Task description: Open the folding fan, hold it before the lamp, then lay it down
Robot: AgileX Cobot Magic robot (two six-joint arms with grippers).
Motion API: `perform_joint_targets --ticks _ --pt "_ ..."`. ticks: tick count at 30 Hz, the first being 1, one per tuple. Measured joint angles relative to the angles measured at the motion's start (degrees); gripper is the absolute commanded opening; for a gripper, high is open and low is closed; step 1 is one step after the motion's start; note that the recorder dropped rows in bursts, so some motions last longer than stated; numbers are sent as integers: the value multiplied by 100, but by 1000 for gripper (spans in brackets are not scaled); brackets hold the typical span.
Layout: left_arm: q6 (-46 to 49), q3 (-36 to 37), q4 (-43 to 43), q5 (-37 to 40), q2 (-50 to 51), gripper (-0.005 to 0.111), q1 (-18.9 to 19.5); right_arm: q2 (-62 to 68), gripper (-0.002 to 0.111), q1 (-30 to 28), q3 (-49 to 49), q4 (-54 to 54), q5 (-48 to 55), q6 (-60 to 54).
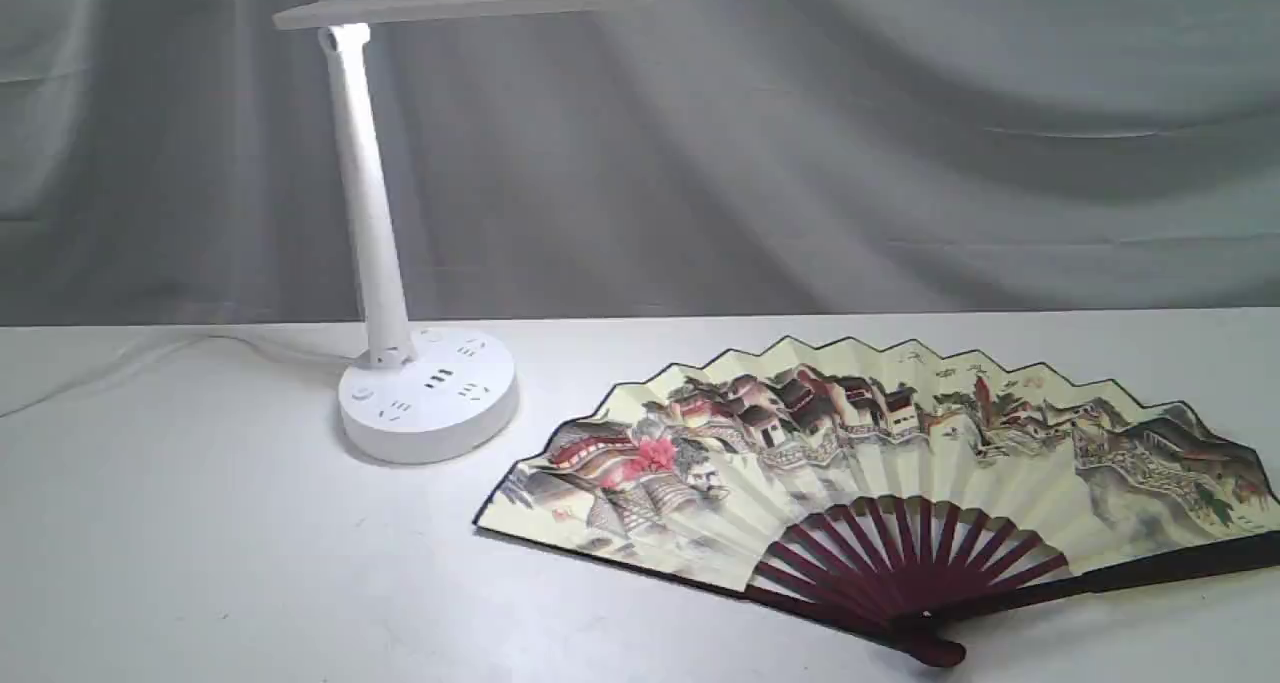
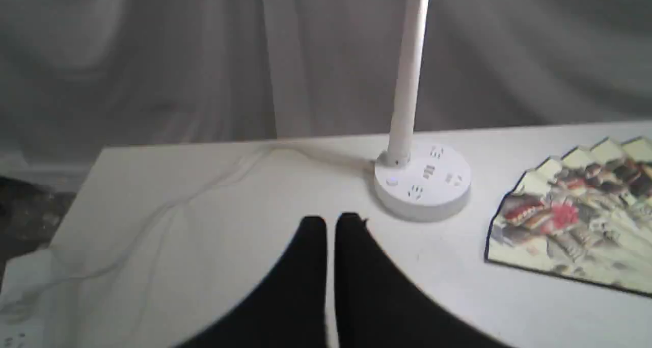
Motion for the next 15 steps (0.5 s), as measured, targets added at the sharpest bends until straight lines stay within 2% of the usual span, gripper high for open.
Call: perform_joint_targets --ticks 8,15 --pt "-25 0 124 148 -1664 0 0 -1293 0 0 0 -144 570 0" --pt "4 -10 251 489 -2689 0 0 -2380 0 0 -13 -239 1199 0"
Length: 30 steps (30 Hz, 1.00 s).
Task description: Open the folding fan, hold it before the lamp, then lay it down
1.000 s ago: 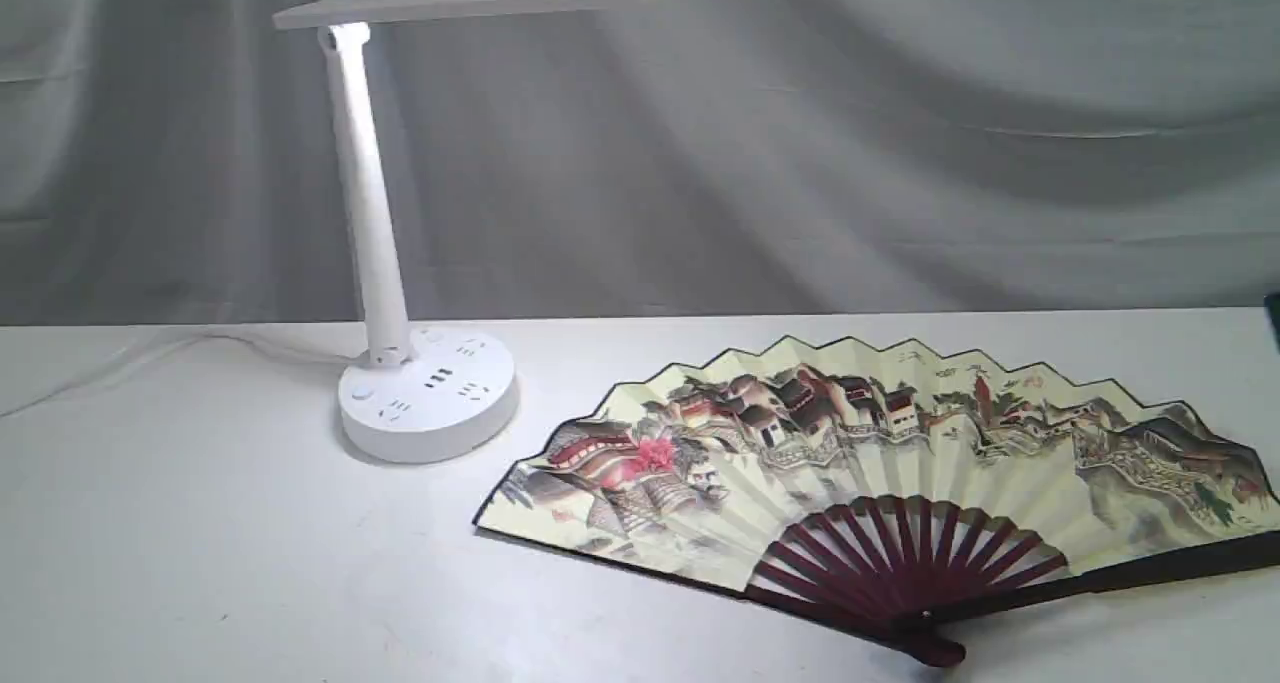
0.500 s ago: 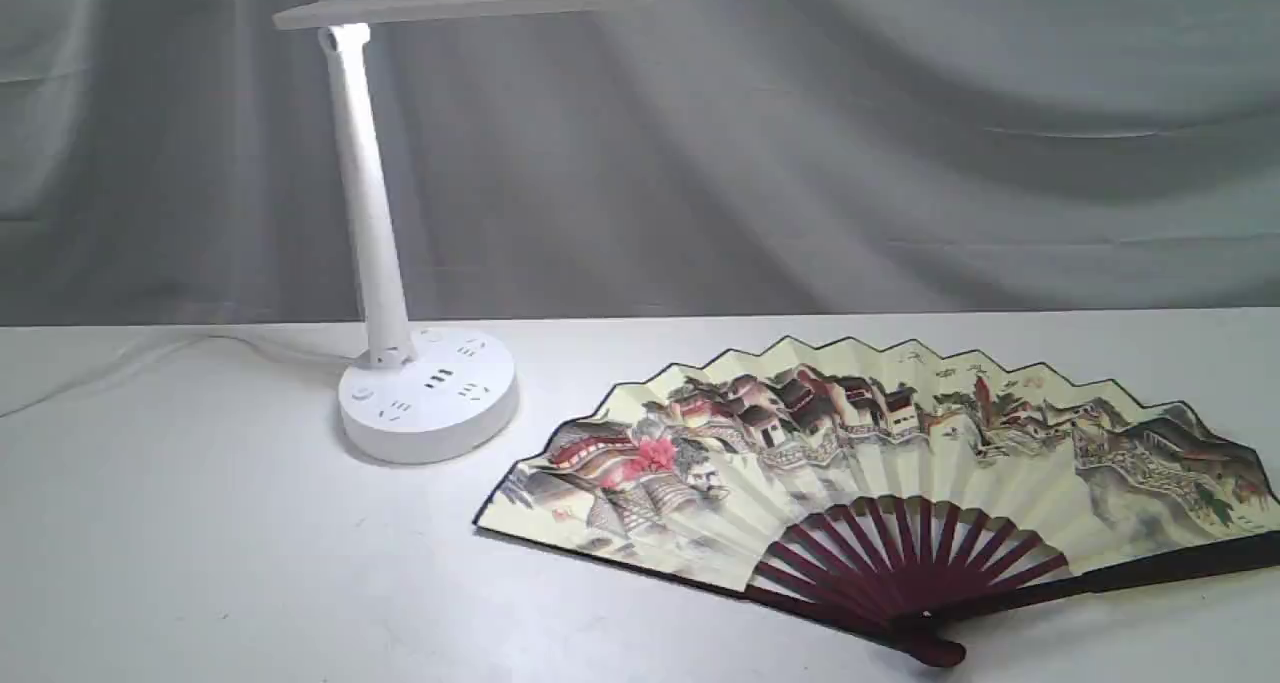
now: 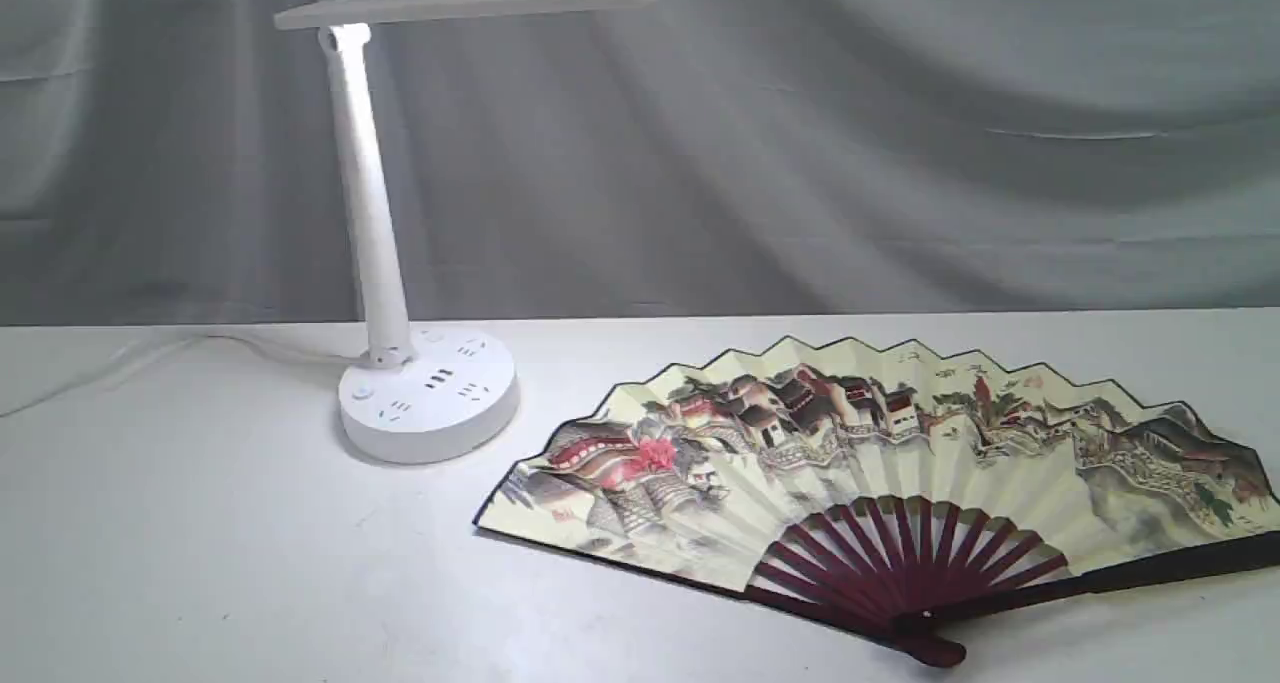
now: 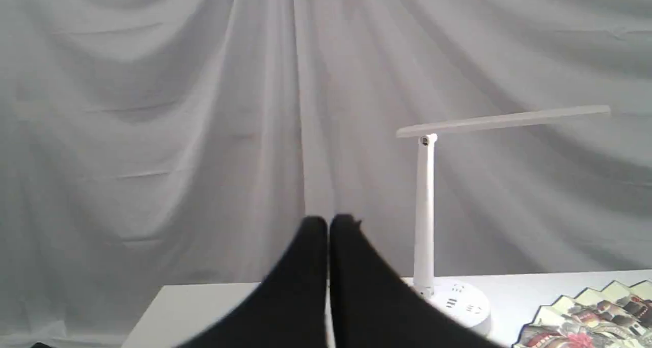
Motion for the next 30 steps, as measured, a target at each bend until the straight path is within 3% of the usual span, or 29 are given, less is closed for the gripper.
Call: perform_joint_targets --ticks 10,19,25,30 --pt "273 -10 26 165 -279 0 -35 -864 0 0 -34 -261 117 0" --pt "307 -10 -146 237 -279 0 -534 -864 0 0 -34 -231 117 -45" --pt "287 49 -237 214 -279 0 -413 -864 0 0 79 -205 117 -44" --pt "244 735 -433 -273 -279 0 -276 -861 0 0 601 -205 -247 -44"
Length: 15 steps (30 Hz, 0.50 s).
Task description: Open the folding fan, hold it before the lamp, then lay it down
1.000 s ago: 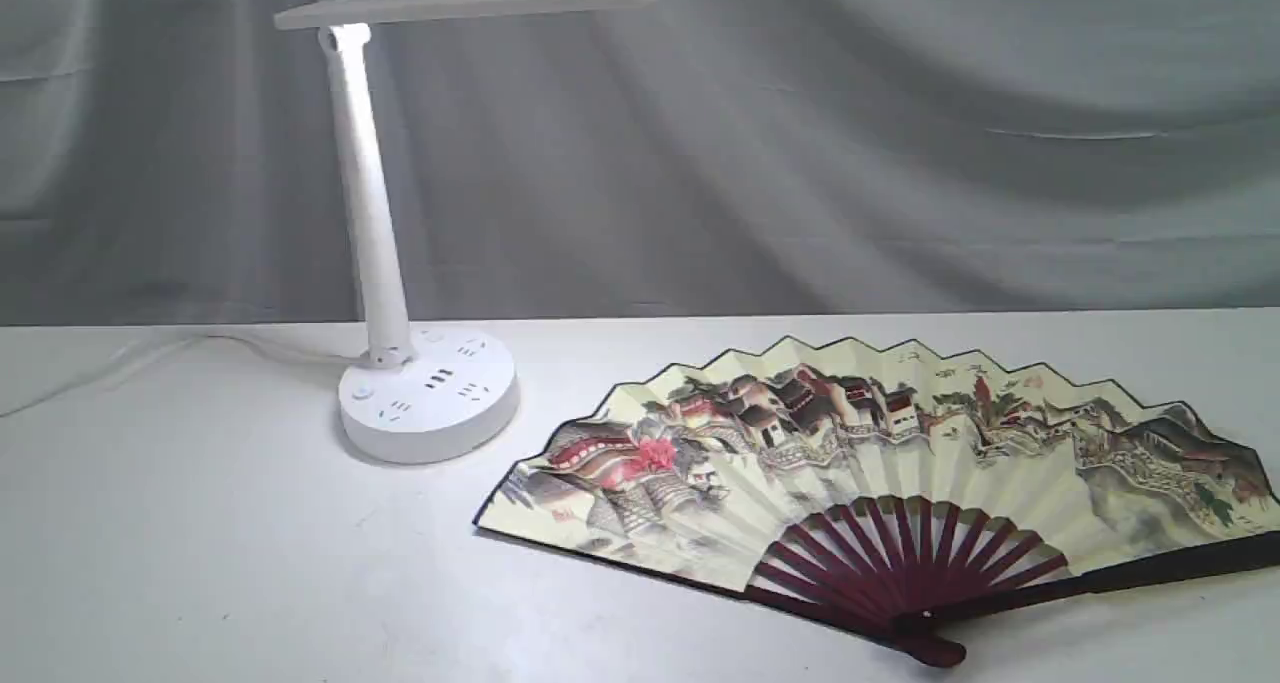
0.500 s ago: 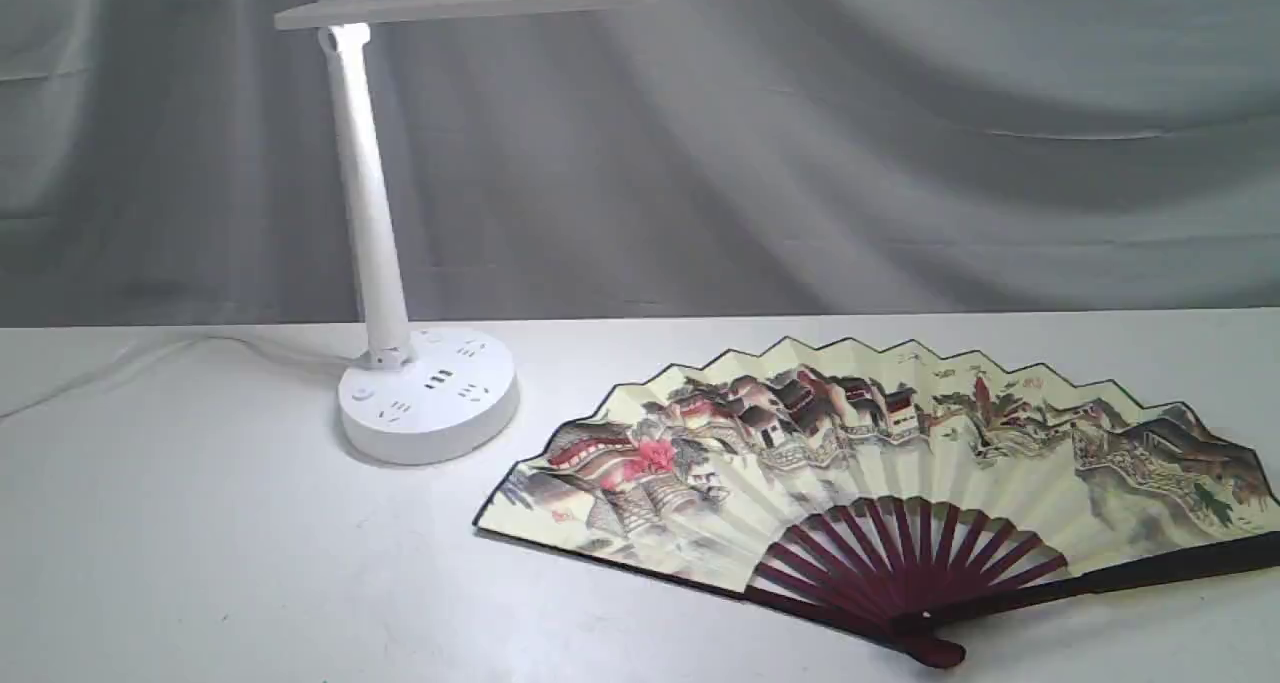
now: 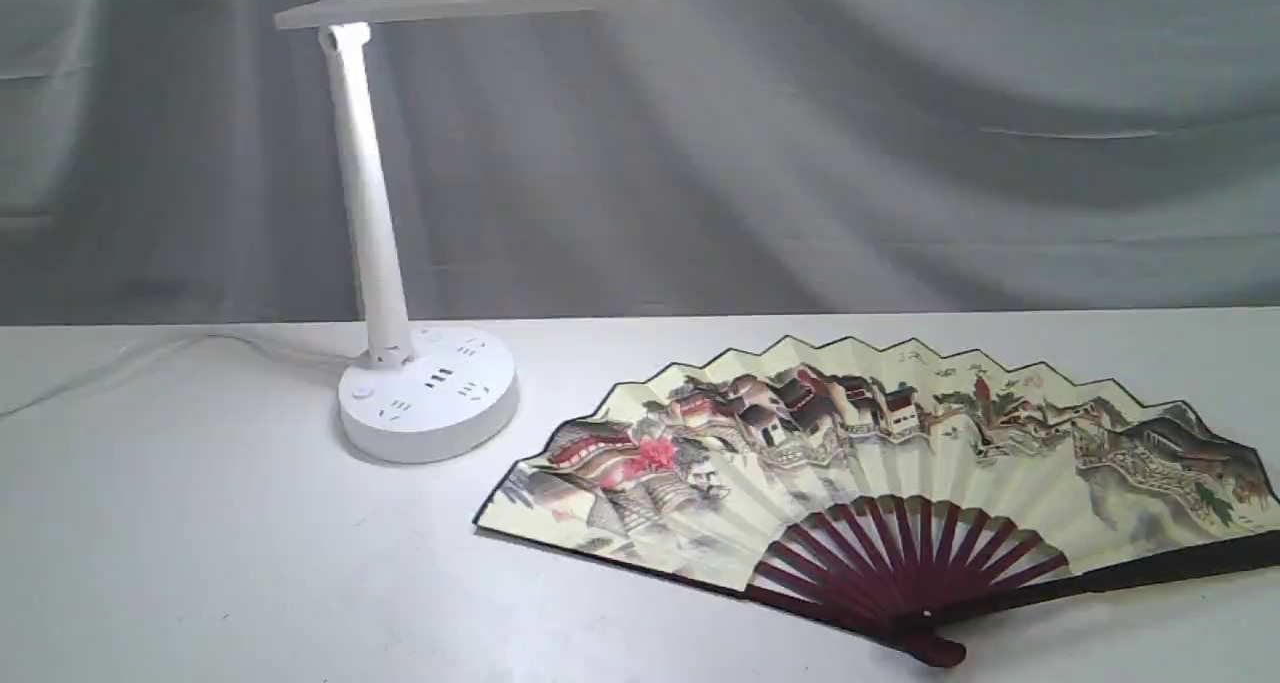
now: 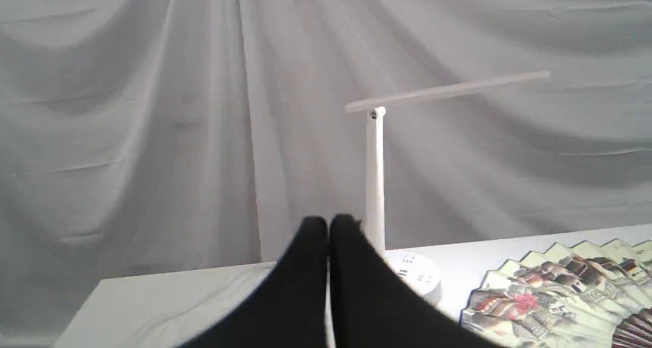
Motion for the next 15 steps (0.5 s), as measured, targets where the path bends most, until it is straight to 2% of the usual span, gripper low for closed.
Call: perform_joint_targets --ticks 4,9,15 --pt "-11 837 -317 -739 0 0 5 0 0 0 590 60 -689 0" --pt "-11 1970 -823 -2065 21 0 5 10 0 0 1431 141 -1656 0" --pt "-30 3064 -900 -3156 31 0 5 21 0 0 2659 379 -2862 0"
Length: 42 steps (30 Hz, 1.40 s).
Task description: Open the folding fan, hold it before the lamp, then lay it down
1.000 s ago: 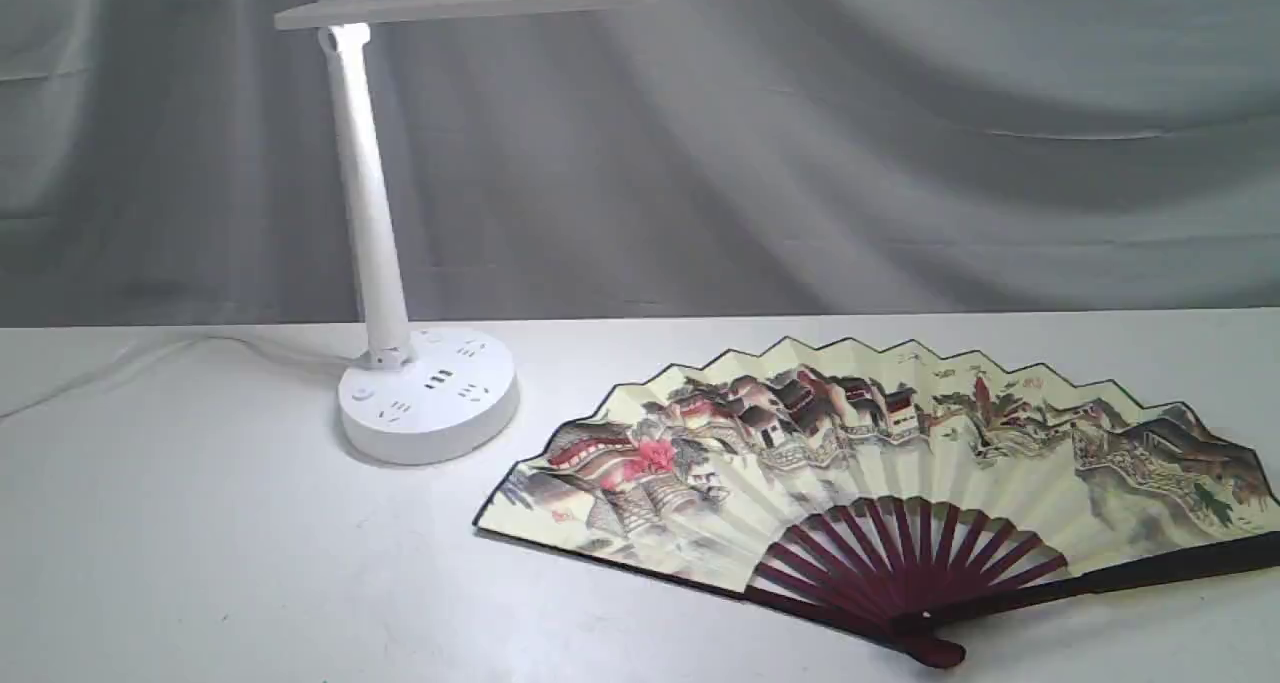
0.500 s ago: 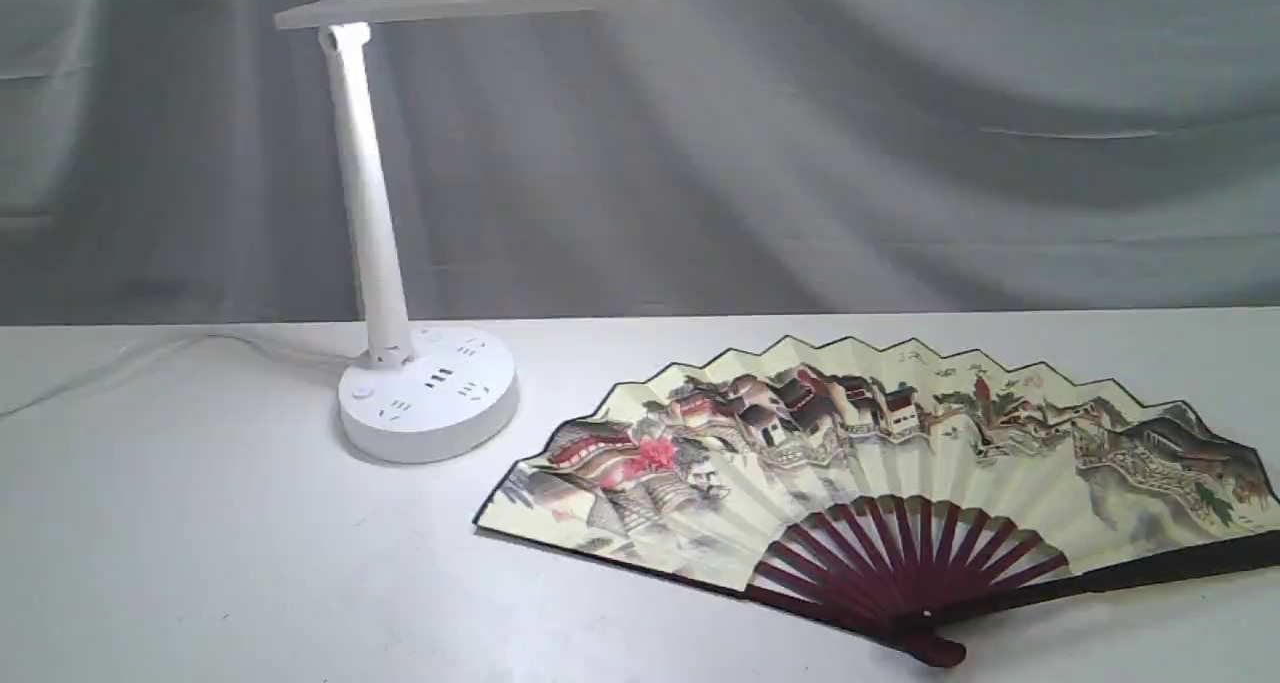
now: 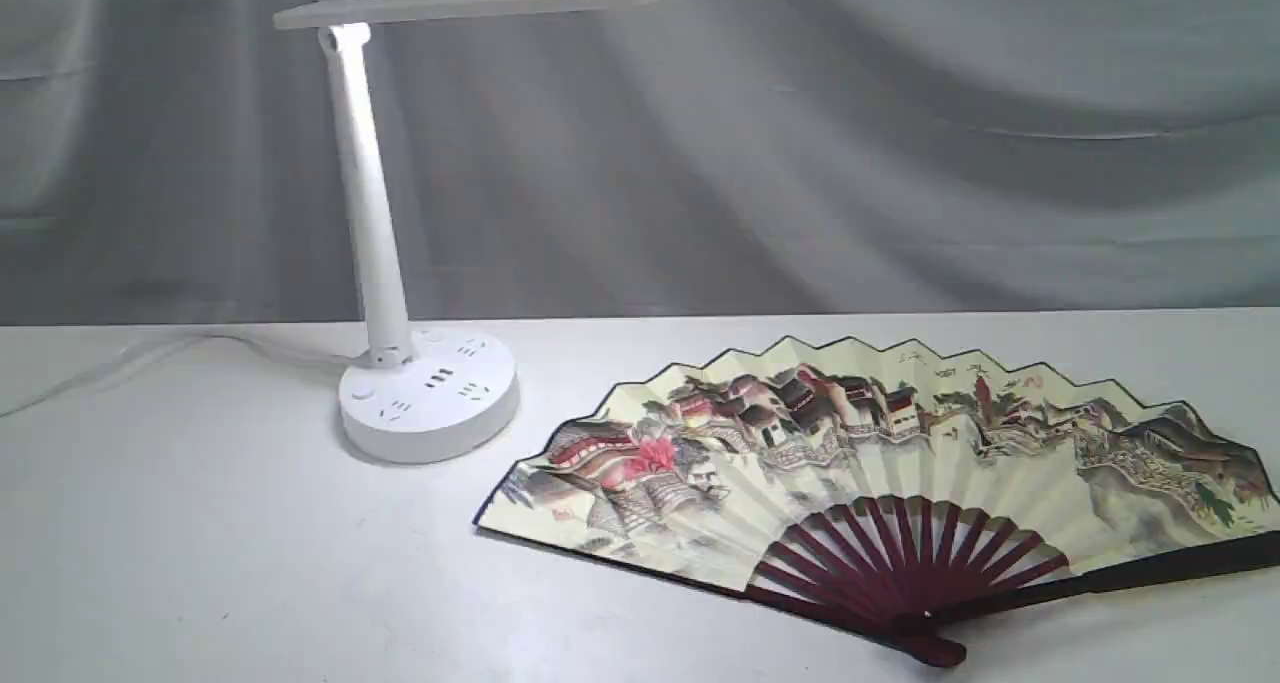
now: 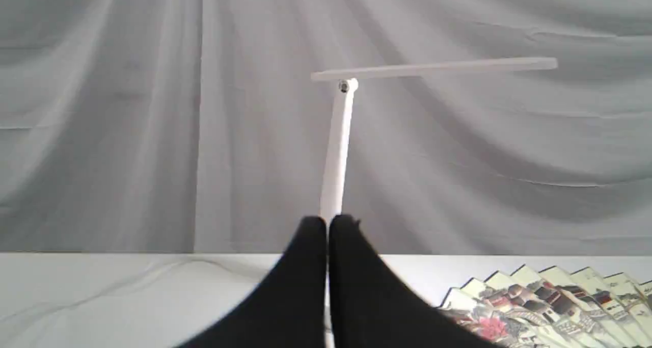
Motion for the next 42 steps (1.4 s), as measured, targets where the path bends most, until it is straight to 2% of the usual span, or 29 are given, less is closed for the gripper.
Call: perform_joint_targets --ticks 6,10,20,27,32,42 --pt "0 847 -21 -691 -10 0 0 0 0 0 1241 33 -1293 0" --pt "0 1265 -21 -1100 -10 0 0 0 0 0 1710 45 -2078 0" --pt "0 2311 -21 -2080 -10 0 0 0 0 0 2740 175 -2683 0" --pt "104 2339 260 -2128 -10 0 0 0 0 0 2784 297 -2623 0" --pt "126 2339 881 -1845 -10 0 0 0 0 0 2784 329 -2598 0" --pt "126 2339 984 -1477 -10 0 0 0 0 0 2784 340 -2575 0"
